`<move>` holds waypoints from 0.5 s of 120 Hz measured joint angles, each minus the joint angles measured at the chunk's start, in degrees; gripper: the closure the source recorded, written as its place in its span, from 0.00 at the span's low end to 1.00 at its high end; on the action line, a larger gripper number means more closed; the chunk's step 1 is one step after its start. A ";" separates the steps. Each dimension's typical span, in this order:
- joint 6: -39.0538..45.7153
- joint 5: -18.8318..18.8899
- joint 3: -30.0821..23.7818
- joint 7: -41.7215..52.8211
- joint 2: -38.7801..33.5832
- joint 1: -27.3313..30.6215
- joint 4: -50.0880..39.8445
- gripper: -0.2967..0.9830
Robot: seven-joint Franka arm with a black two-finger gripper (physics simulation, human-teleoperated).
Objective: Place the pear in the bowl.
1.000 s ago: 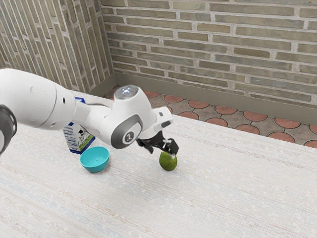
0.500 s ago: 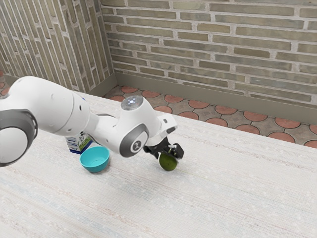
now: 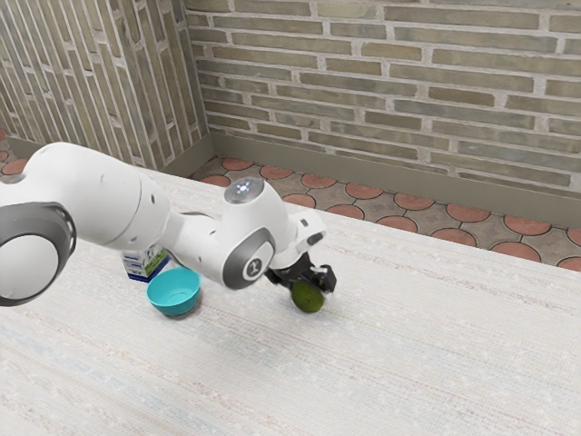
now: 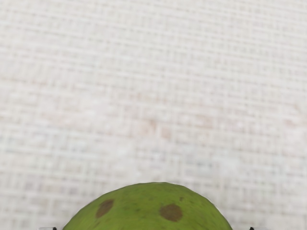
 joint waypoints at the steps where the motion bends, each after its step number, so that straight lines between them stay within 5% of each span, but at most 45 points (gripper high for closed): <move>1: -0.02 0.01 0.00 -0.01 0.00 0.00 0.06 0.37; 60: -5.58 0.28 2.94 -0.53 -5.54 -0.04 -0.11 0.47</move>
